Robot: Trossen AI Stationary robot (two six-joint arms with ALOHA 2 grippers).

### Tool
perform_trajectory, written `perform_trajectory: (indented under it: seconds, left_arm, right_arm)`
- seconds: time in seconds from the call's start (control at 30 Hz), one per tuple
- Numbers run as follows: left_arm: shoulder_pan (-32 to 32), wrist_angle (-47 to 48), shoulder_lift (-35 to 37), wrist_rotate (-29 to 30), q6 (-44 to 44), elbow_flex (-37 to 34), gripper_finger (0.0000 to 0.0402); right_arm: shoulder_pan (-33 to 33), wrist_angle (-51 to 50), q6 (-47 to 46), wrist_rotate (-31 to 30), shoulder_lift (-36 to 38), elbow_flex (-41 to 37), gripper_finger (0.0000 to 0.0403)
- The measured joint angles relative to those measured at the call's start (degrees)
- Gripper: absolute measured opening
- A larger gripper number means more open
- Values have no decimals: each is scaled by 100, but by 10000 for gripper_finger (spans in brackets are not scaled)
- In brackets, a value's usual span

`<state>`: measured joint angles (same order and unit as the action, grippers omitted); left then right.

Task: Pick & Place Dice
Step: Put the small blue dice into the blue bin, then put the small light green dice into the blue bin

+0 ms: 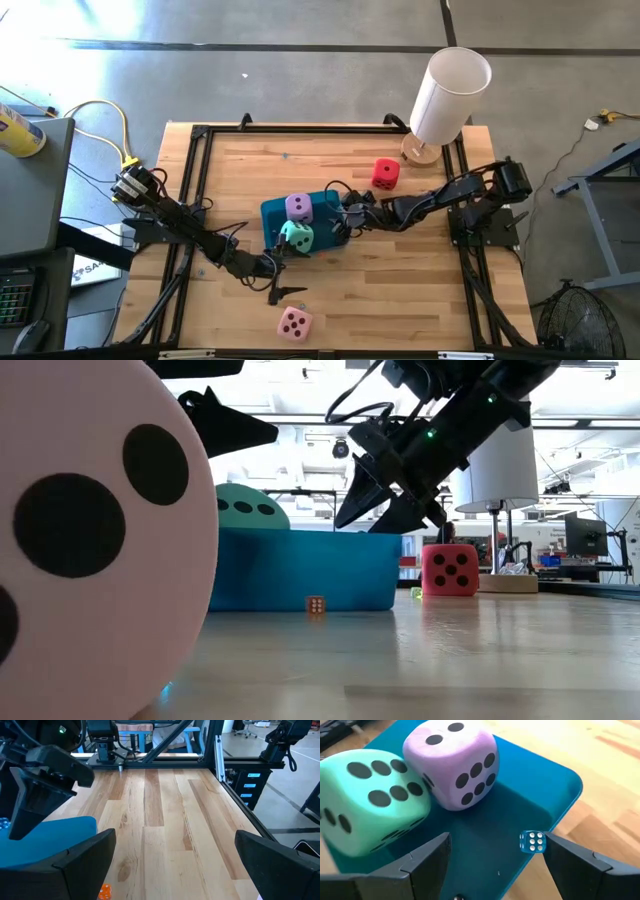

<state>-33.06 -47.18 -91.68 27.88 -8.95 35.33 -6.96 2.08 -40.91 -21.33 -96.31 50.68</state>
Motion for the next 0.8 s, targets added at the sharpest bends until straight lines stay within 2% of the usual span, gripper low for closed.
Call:
perform_trajectory:
  seconds: [0.47, 0.7, 0.8]
  left_arm:
    - [0, 0, 0, 0, 0, 0, 400]
    - [0, 33, 0, 0, 0, 0, 400]
    - [-1, 63, 0, 2, -1, -2, 400]
  right_arm:
    - [-17, -1, 329, -1, 0, 0, 299]
    - [-272, 206, 805, -675, 159, -6, 299]
    - [-450, -75, 802, -1075, 355, -19, 299]
